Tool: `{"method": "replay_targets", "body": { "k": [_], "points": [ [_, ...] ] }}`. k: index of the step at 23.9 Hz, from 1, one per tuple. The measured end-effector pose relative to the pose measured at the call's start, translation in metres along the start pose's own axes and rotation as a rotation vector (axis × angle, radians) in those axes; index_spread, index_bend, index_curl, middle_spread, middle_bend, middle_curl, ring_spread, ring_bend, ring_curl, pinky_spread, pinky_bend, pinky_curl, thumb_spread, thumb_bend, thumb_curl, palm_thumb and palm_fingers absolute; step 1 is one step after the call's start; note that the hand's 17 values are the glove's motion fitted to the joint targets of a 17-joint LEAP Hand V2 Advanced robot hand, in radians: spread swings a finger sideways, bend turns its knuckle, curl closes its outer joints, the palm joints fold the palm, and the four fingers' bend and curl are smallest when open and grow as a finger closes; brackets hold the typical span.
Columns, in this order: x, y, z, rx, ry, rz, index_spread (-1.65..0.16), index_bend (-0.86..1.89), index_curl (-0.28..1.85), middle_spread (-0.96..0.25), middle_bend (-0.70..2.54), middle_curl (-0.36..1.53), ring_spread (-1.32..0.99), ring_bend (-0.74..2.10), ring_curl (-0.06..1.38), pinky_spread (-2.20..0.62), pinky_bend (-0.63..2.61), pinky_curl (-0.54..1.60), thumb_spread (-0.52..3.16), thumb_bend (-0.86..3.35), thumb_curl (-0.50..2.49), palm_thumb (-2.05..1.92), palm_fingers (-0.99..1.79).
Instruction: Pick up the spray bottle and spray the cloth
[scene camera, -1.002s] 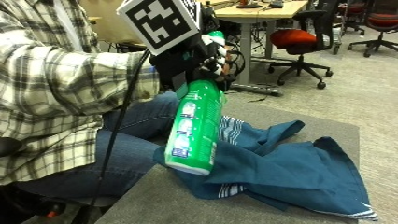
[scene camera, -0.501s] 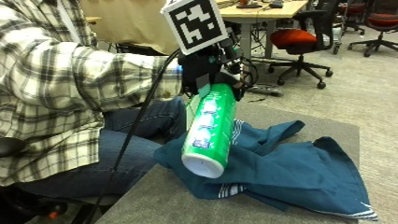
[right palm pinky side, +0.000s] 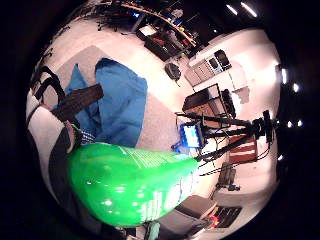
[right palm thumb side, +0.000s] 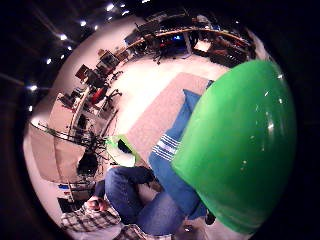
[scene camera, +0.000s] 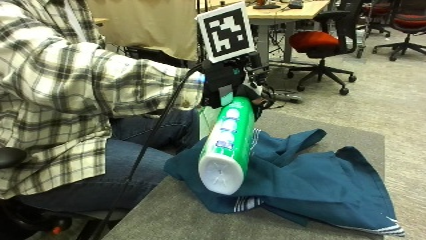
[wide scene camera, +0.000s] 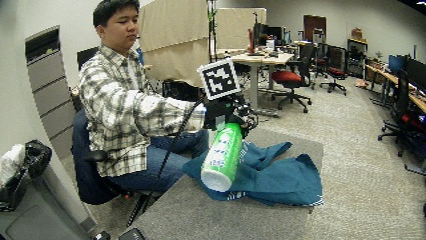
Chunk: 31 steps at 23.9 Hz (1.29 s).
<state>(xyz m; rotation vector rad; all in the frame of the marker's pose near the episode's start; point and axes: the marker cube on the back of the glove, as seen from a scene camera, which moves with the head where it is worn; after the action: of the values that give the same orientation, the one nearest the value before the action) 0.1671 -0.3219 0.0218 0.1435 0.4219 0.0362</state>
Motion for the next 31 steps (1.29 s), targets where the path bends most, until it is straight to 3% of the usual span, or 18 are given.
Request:
{"method": "replay_targets", "body": {
  "k": [23,31],
  "points": [
    [-0.037,0.001,0.026,-0.086,0.222,-0.143,-0.29,0.37,0.56,-0.2,0.55,0.48,-0.23,0.55,0.46,-0.2,0.4,0.38,0.12,-0.03,0.8,0.99,1.35],
    [-0.036,0.0,0.016,-0.034,0.151,-0.112,-0.29,0.37,0.56,-0.2,0.54,0.48,-0.23,0.55,0.46,-0.2,0.4,0.38,0.12,-0.03,0.8,0.99,1.35]
  ]
}}
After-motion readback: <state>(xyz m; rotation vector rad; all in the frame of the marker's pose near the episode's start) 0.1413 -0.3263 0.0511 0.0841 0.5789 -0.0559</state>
